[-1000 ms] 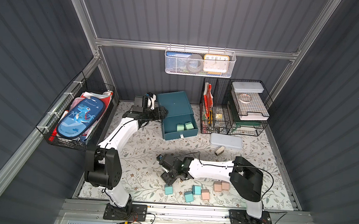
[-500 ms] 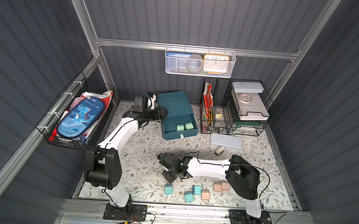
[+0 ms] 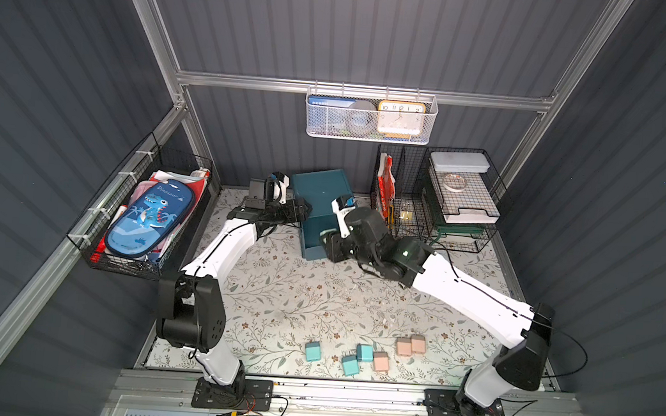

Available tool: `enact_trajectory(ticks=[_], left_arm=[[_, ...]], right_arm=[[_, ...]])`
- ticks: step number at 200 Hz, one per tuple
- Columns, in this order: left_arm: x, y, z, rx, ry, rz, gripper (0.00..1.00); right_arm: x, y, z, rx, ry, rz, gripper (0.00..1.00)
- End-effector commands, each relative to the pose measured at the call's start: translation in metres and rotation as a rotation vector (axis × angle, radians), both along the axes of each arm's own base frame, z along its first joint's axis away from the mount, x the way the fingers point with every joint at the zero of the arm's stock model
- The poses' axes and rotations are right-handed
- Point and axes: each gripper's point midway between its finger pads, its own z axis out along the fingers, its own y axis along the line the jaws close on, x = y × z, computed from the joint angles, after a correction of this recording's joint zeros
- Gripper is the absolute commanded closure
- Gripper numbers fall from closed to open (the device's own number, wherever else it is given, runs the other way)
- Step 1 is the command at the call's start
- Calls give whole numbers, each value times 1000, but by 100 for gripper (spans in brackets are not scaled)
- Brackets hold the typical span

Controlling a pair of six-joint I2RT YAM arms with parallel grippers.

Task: Place the plugs into the drawer by color
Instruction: Pick up the plug from the center of the board, then place the plug in the drawer.

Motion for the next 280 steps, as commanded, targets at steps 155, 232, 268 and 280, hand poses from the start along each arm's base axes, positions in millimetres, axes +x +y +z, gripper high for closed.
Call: enact_trajectory(ticks=[155, 232, 268, 280], left_arm=[[-18, 14, 15, -4, 5, 95, 13], [-14, 9, 41, -34, -28, 82, 11], [-7, 15, 24, -8, 2, 102, 11], [-2, 16, 36, -11, -23, 106, 11]], right_arm=[[75, 55, -96, -104, 164, 28, 59], [77, 59, -86, -95, 159, 53, 46], [76, 57, -76, -96, 145, 57, 41], [73, 56, -66, -87, 133, 64, 41]])
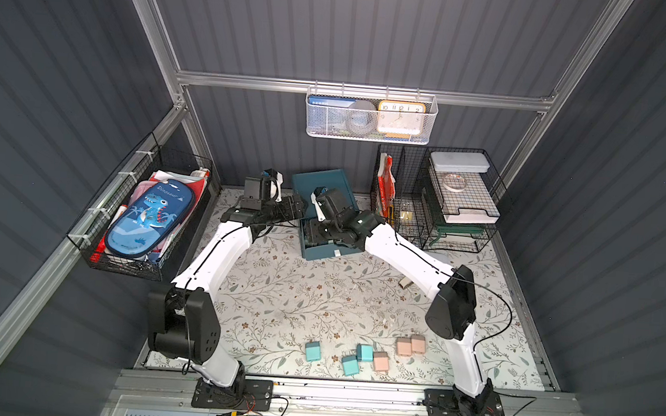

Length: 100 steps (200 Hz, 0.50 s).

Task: Place the plugs into the drawer by color
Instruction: Place the plug in the drawer.

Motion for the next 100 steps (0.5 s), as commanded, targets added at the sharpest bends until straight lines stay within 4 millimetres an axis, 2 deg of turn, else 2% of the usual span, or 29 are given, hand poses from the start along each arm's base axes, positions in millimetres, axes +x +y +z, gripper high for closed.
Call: enact_trajectory(ticks=[1, 37, 48, 81, 100], left_arm=[[9, 4, 13, 3, -16, 16, 11], [24, 6, 15, 21, -22, 26, 13], [31, 6, 13, 29, -18, 23, 17], [47, 6, 17, 27, -44, 26, 27], [55, 6, 13, 33, -41, 29, 32]], right_arm=[[-4, -1, 24, 19, -28, 22, 41], [-21, -14, 75, 87, -104, 51, 41], [-29, -21, 85, 113, -122, 54, 41], [-54, -43, 96, 180, -143, 53, 41], [-73, -57, 86, 217, -119, 52, 43]])
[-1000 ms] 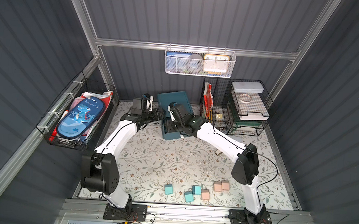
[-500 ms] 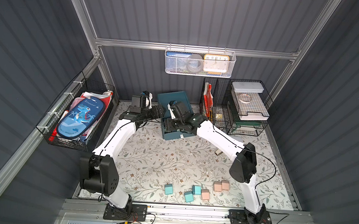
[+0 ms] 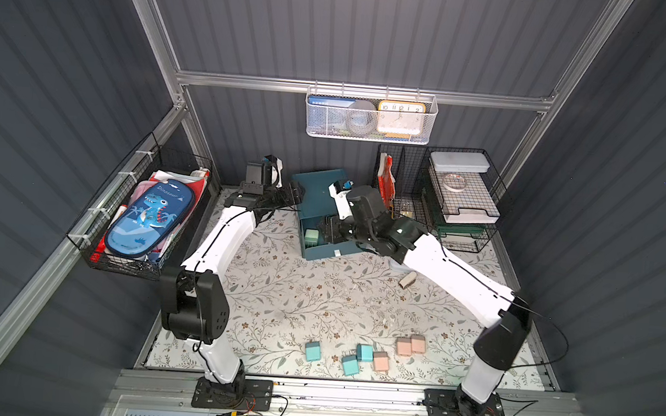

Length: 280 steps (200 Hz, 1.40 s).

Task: Place the plugs into the drawer by color
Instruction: Place the plug in the drawer, then close the drawer in the storage box.

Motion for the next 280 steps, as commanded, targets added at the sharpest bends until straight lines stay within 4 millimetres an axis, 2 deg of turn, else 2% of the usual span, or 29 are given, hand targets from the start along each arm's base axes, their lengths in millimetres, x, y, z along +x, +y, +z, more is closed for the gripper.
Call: enact_trajectory(ticks=[1, 20, 50, 87, 125, 177, 227, 280], left_arm=[[10, 1, -3, 16, -3, -2, 32], [16, 1, -17, 29, 25, -5, 37], [19, 0, -37, 47, 57, -18, 44], [19, -2, -43, 44, 60, -24, 55], [9, 1, -47, 59, 67, -25, 59], [13, 1, -63, 60, 93, -22, 64], [13, -3, -69, 53, 106, -35, 65], [13, -6, -70, 47, 112, -49, 65]], right_arm=[[-16, -7, -14, 50, 21, 10, 43], [-37, -17, -26, 107, 28, 12, 45], [-65, -26, -58, 138, 34, 5, 50], [-77, -29, -93, 152, 67, -7, 55], [-64, -31, -117, 154, 45, -71, 58], [-45, -26, -129, 151, 29, -102, 60], [-19, -20, -126, 169, 6, -106, 61], [-5, -7, -115, 211, -4, -108, 61]])
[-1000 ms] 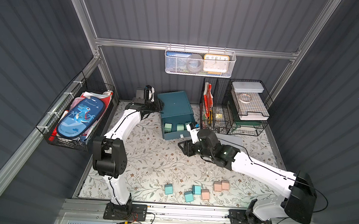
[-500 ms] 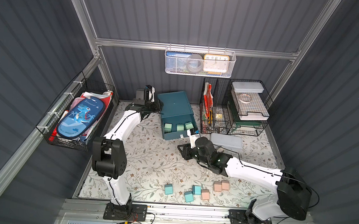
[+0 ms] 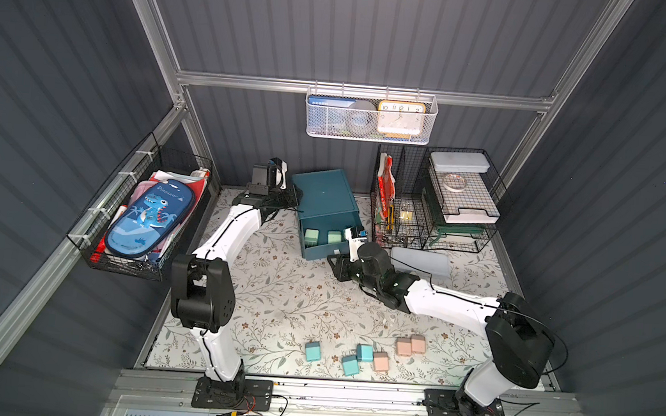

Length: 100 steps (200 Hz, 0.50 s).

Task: Place the plugs into the drawer by color
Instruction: Close the drawer in the storage box.

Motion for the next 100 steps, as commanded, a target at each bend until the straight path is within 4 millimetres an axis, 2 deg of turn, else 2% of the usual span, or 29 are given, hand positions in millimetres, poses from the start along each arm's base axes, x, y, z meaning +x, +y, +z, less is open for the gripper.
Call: enact_trajectory(ticks=[1, 44, 100], left_arm=[[-9, -1, -45, 29, 117, -24, 65], [-13, -5, -47, 30, 127, -37, 66], [-14, -9, -55, 23, 142, -51, 67]], right_arm=[[8, 9, 19, 51, -38, 0, 61], [20, 9, 25, 89, -68, -47, 61], [29, 19, 33, 114, -81, -53, 61]])
